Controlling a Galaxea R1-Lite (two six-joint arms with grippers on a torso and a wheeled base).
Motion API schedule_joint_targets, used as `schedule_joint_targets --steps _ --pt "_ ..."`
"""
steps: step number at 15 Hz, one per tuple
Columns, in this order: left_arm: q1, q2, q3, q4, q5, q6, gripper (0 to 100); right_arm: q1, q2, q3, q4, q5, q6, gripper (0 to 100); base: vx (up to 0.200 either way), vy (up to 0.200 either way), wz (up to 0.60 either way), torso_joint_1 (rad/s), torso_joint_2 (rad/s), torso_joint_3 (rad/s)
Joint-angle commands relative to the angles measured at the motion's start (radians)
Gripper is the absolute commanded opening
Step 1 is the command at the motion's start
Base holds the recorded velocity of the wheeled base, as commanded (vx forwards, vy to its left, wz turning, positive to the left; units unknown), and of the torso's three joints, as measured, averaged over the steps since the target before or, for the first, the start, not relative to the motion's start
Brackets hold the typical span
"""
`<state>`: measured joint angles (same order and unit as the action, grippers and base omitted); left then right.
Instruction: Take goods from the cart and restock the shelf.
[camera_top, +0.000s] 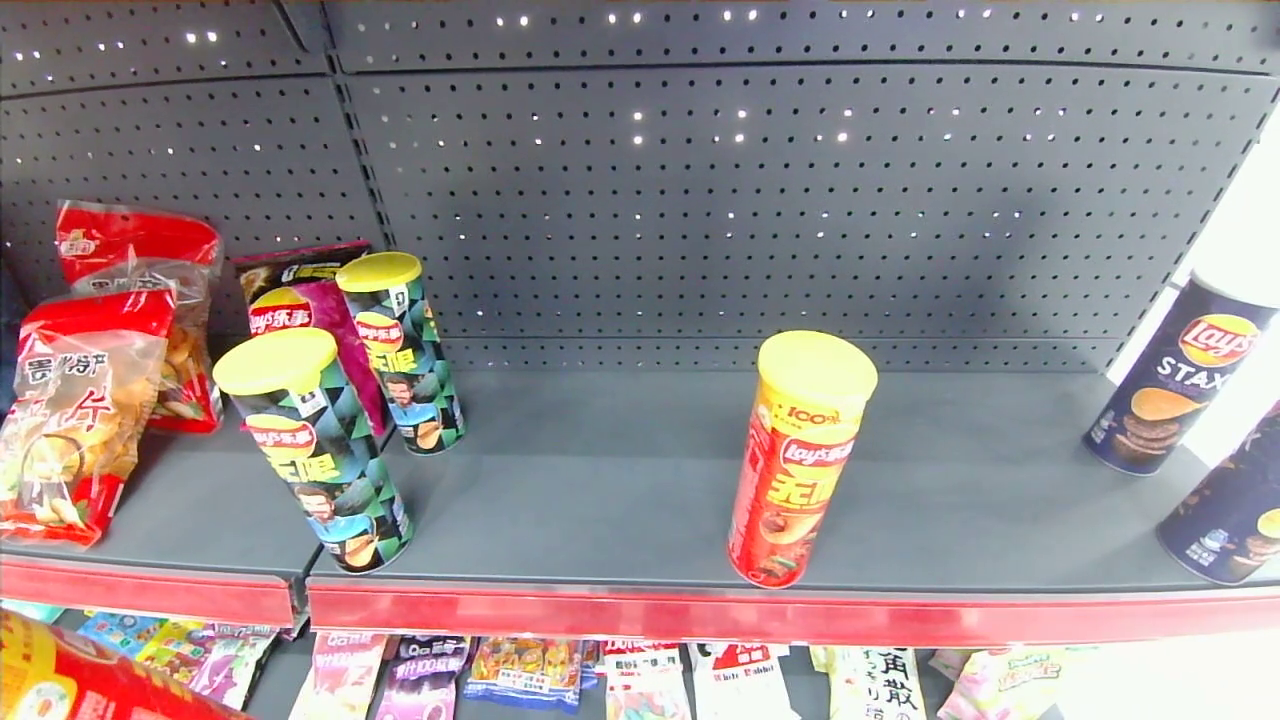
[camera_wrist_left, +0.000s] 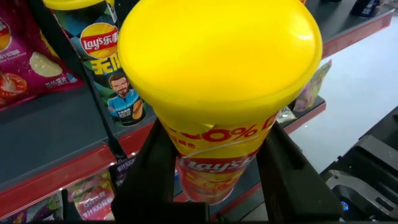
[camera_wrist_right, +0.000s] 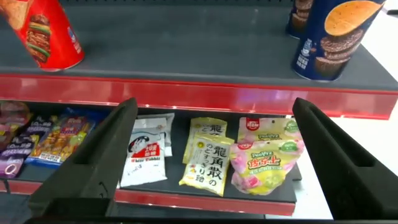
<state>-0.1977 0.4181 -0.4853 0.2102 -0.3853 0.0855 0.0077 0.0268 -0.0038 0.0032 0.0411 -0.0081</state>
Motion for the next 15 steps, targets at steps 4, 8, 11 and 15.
schedule_joint_targets --steps 4,8,11,15 --pt "0.0 -0.002 0.001 0.0 0.006 0.002 0 -0.006 -0.027 0.004 0.001 -0.023 0.002 100 0.0 0.0 0.0 0.0 0.0 0.0" --pt "0.0 -0.007 -0.004 0.0 0.006 0.0 0 -0.006 -0.027 0.002 0.001 -0.023 0.002 100 0.0 0.0 0.0 0.0 0.0 0.0" --pt "0.0 -0.01 -0.009 0.0 0.005 0.0 0 -0.006 -0.027 0.004 0.001 -0.023 0.003 100 0.0 0.0 -0.6 0.001 0.0 0.005" --pt "0.0 -0.009 -0.006 -0.002 0.0 0.0 0 -0.006 -0.027 0.004 0.001 -0.023 0.003 100 0.0 0.0 -0.6 0.004 0.0 0.004"
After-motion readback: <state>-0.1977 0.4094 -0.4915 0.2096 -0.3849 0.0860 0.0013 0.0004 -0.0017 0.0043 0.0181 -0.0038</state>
